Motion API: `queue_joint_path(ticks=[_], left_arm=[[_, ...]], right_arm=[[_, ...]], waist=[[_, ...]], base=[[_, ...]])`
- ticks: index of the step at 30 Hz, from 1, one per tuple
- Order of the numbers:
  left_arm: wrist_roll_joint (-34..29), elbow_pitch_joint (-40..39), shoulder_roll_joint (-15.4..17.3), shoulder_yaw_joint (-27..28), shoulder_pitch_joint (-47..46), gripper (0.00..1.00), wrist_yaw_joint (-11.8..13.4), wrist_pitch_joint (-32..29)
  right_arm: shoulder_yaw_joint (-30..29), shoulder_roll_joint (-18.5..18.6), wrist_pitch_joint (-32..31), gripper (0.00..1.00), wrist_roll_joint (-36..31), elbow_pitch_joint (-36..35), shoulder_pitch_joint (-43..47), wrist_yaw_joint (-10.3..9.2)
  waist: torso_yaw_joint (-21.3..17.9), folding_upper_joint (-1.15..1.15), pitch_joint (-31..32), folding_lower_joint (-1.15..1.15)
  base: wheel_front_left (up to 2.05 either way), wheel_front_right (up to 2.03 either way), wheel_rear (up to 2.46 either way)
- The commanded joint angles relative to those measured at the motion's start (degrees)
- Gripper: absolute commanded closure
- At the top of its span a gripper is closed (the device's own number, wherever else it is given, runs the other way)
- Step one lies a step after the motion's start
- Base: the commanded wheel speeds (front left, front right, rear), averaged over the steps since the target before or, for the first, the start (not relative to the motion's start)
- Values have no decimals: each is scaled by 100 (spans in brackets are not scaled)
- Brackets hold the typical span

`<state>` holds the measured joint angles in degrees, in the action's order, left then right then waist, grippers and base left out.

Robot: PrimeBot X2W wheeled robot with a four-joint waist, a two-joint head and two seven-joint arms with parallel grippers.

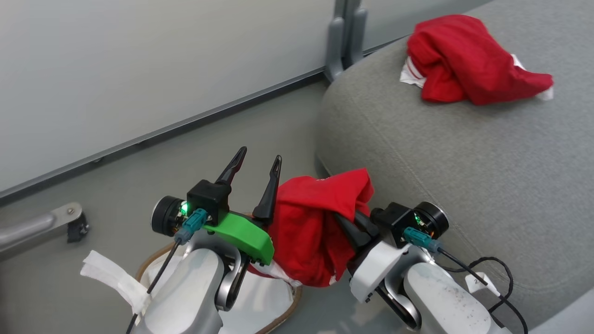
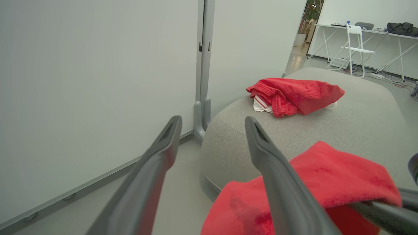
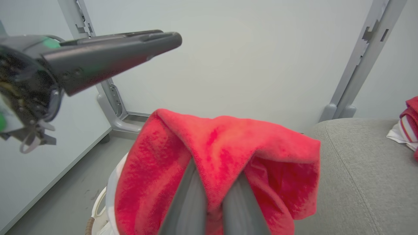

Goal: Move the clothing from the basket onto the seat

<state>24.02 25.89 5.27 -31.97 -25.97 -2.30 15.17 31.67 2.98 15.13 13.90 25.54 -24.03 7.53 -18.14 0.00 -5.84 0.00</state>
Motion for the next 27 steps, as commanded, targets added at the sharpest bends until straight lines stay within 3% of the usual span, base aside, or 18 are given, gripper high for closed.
queue_joint_path(ticks=[1,4,12,16,20,27], left_arm=[[-96,2,29,43,96,0,-9,-3],[-179,27,-23,28,122,0,-106,-4],[-309,111,-154,-72,39,0,-319,-4],[-382,94,-170,-101,134,0,-369,-4],[-452,91,-192,-119,270,0,-411,-4],[-627,-101,-35,127,389,0,-357,-4]], right_arm=[[-22,0,1,100,-40,-92,106,-8],[-253,7,2,100,-100,-262,263,-8],[-934,61,1,100,-513,-963,518,-8],[-1001,388,1,100,-827,-1276,168,-8],[-913,981,1,100,-1135,-1379,-567,-8],[-626,1811,2,100,-1328,-863,-2463,-9]], waist=[[-1025,0,67,0],[-1240,0,15,0],[-1344,0,-153,0],[-1351,0,-282,0],[-1342,0,-449,0],[-1311,0,-861,0]], base=[[0,0,0],[0,0,0],[0,0,0],[0,0,0],[0,0,0],[0,0,0]])
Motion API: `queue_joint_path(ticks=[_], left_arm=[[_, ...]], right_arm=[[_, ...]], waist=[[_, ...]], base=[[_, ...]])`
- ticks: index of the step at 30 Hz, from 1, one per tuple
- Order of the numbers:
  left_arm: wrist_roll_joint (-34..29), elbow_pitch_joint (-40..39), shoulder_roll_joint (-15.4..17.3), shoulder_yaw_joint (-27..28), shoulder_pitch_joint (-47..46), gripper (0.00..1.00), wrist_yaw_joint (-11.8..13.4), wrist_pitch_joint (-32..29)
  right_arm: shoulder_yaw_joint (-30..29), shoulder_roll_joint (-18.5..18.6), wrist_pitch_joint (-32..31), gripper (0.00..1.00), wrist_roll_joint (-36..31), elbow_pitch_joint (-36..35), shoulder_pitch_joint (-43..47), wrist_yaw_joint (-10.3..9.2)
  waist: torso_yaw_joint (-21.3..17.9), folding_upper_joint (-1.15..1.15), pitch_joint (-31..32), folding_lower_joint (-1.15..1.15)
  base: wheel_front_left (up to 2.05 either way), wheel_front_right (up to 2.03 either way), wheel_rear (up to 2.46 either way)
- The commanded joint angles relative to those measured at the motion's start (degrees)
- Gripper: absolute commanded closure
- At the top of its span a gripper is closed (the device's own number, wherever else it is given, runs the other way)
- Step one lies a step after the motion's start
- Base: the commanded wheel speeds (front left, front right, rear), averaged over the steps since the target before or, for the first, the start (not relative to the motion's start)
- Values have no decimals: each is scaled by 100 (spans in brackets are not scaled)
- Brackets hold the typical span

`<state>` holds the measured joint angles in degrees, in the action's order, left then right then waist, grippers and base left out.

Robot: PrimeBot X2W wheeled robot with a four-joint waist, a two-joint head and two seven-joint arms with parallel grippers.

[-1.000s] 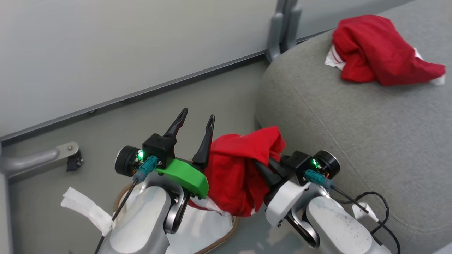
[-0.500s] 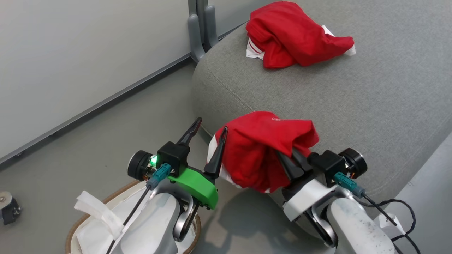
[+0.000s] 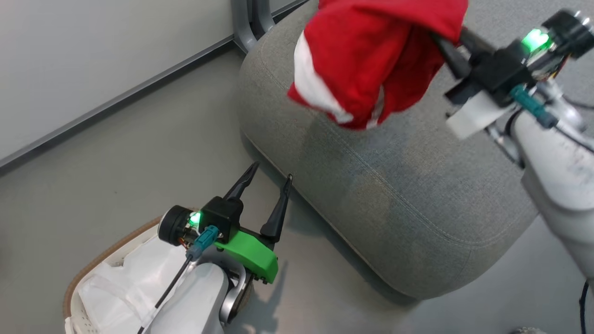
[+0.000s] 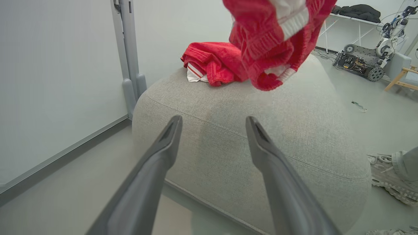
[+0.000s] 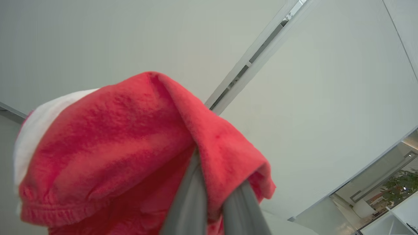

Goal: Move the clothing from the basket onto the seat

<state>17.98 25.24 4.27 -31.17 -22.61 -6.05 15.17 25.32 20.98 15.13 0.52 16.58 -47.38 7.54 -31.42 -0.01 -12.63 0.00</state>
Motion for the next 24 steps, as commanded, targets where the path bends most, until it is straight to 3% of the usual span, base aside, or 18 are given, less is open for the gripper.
queue_joint_path(ticks=[1,6,13,19,24], left_arm=[[-55,-63,79,50,42,0,12,-4],[-197,-219,200,53,-184,0,-44,-4],[-295,-457,330,-58,-462,0,-100,-4],[-286,-608,412,-212,-758,0,-137,-4],[-264,-700,526,-339,-1011,0,-143,-4]], right_arm=[[-8,116,2,100,-8,145,-364,-10],[-146,635,-142,100,-256,810,-1590,-9],[-487,1209,-667,100,-822,1611,-2633,-11],[-1143,1452,-815,100,-866,2189,-2913,-10],[-1992,1386,-822,100,-1050,2564,-2590,-10]], waist=[[68,1,-253,0],[392,1,-679,0],[767,1,-1294,0],[1085,1,-1873,0],[1288,1,-2345,0]], base=[[0,0,0],[0,0,0],[0,0,0],[0,0,0],[0,0,0]])
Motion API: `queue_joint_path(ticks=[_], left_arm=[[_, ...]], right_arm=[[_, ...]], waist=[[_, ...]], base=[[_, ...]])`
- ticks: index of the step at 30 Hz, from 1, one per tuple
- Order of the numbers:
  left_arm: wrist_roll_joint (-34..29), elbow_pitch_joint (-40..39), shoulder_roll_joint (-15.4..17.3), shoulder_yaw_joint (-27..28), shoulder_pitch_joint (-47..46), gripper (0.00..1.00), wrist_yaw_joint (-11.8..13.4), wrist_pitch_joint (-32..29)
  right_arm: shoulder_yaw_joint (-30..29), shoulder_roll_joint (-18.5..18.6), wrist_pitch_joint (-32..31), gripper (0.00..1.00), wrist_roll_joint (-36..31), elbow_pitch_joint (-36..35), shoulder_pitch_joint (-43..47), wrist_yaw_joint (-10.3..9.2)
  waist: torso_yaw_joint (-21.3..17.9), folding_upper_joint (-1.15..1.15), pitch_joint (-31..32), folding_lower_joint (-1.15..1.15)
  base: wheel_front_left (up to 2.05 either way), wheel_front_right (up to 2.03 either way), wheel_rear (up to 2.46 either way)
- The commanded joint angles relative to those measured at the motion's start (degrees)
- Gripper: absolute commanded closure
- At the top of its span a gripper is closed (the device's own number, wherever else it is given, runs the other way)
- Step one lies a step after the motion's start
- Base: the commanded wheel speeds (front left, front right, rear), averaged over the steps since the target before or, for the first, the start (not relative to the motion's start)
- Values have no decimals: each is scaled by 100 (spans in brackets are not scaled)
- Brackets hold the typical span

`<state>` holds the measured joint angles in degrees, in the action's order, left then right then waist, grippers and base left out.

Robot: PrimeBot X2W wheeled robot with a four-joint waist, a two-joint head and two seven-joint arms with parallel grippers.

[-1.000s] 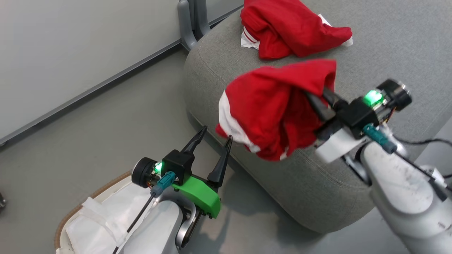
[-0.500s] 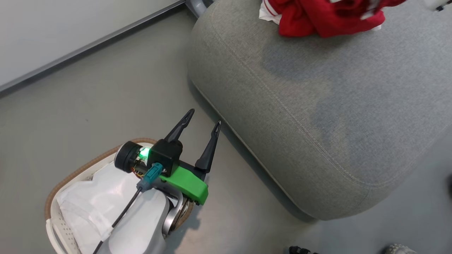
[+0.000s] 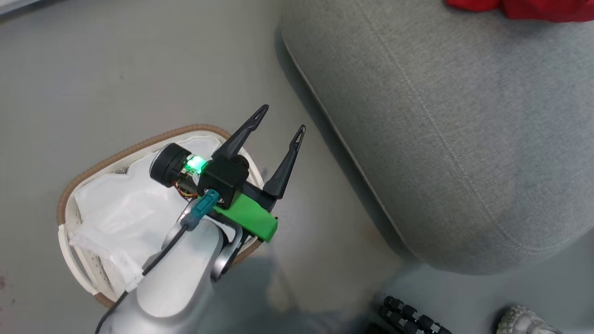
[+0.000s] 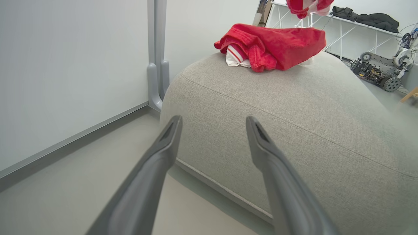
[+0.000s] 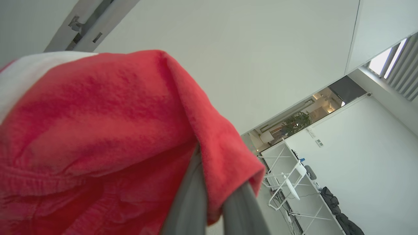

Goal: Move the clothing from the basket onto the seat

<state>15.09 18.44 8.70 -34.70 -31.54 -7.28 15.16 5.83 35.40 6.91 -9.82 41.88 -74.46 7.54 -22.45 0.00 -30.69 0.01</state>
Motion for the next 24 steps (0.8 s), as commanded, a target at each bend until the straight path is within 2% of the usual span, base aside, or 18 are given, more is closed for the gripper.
queue_joint_path(ticks=[1,4,7,11,12,13,14,15,21,24], left_arm=[[33,-26,123,1,-178,0,-21,-3],[66,-48,188,-45,-298,0,-25,-3],[75,-48,290,-65,-377,0,-28,-3],[111,5,362,-68,-321,0,-28,-3],[120,19,363,-71,-290,0,-29,-3],[133,44,355,-76,-250,0,-29,-3],[133,72,343,-77,-221,0,-29,-3],[126,91,319,-92,-203,0,-29,-3],[153,192,181,-32,-57,0,-29,-3],[158,191,99,-19,43,0,-29,-3]], right_arm=[[-245,-118,40,100,-80,89,200,-10],[-863,-331,126,100,-239,212,464,-10],[-1414,-695,209,100,-446,365,808,-10],[-1928,-1148,444,100,-627,490,1178,-10],[-2024,-1244,500,69,-660,511,1270,-10],[-2147,-1364,576,27,-699,523,1379,-10],[-2230,-1458,626,7,-735,541,1479,-10],[-2337,-1547,680,0,-741,556,1590,-10],[-2739,-1855,823,0,-806,381,2291,-10],[-2710,-1972,829,0,-670,-37,2670,-10]], waist=[[428,0,-639,-1],[518,0,-848,-1],[573,0,-970,-1],[544,0,-975,-1],[535,0,-954,-1],[522,0,-916,-1],[511,0,-871,-1],[500,0,-812,-1],[415,0,-356,-1],[380,0,-89,-1]], base=[[0,0,0],[0,0,0],[0,0,0],[0,0,0],[0,0,0],[0,0,0],[0,0,0],[0,0,0],[0,0,0],[0,0,0]])
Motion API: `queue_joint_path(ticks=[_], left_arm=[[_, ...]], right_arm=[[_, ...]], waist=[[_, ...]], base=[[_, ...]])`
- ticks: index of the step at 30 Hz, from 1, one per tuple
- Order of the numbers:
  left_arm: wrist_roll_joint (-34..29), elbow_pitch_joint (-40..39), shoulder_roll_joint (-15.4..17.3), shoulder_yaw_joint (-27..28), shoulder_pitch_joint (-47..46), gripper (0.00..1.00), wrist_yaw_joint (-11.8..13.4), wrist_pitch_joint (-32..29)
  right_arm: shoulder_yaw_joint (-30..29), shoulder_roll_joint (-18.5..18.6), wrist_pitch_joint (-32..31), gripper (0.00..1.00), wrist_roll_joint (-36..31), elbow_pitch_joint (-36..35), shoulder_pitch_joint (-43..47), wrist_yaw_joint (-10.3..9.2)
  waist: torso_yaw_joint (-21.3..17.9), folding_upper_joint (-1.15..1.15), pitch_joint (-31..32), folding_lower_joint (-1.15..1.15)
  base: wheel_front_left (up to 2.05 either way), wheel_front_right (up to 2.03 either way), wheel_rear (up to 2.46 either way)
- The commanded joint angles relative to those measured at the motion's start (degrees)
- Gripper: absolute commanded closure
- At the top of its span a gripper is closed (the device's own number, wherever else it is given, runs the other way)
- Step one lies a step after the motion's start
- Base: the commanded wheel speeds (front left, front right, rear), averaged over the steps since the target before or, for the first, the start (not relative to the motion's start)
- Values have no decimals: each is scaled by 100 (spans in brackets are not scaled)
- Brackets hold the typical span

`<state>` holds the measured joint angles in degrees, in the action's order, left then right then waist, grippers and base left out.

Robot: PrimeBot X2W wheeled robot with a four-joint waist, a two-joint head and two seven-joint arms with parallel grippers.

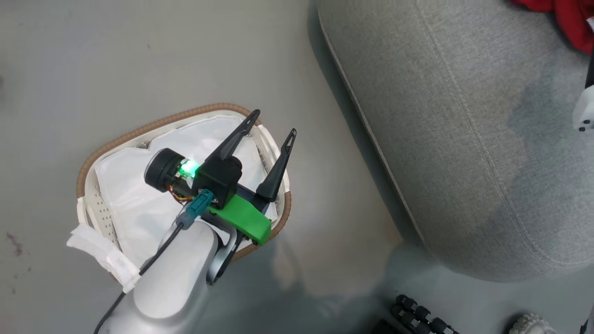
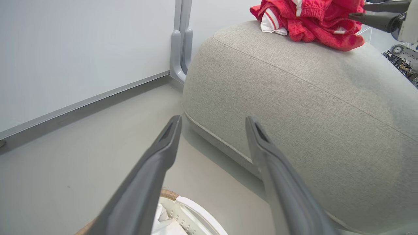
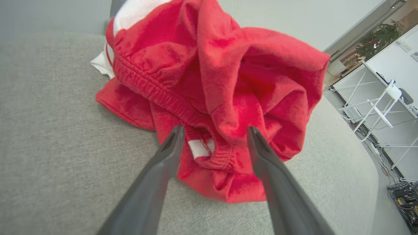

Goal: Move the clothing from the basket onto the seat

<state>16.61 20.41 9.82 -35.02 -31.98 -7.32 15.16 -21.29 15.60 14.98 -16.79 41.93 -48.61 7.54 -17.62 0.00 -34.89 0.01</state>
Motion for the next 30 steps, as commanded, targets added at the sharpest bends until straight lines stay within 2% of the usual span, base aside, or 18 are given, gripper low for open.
queue_joint_path(ticks=[1,8,15,23,30], left_arm=[[-7,9,-39,21,129,0,-25,-3],[28,108,-301,172,471,0,-24,-3],[67,205,-538,423,917,0,61,-3],[94,275,-635,931,1272,0,236,-4],[36,406,-617,1797,1573,0,382,-3]], right_arm=[[32,-29,22,0,102,-205,289,-10],[476,-217,25,0,531,-823,1149,-10],[1187,-355,26,0,990,-1223,1659,-10],[1934,-642,26,0,1485,-1374,2055,-9],[2269,-971,26,0,1786,-1539,2357,-9]], waist=[[-111,0,437,-1],[-125,0,1204,-1],[77,0,1906,-1],[582,0,2370,-1],[1083,0,2600,-1]], base=[[0,0,0],[0,0,0],[0,0,0],[0,0,0],[0,0,0]])
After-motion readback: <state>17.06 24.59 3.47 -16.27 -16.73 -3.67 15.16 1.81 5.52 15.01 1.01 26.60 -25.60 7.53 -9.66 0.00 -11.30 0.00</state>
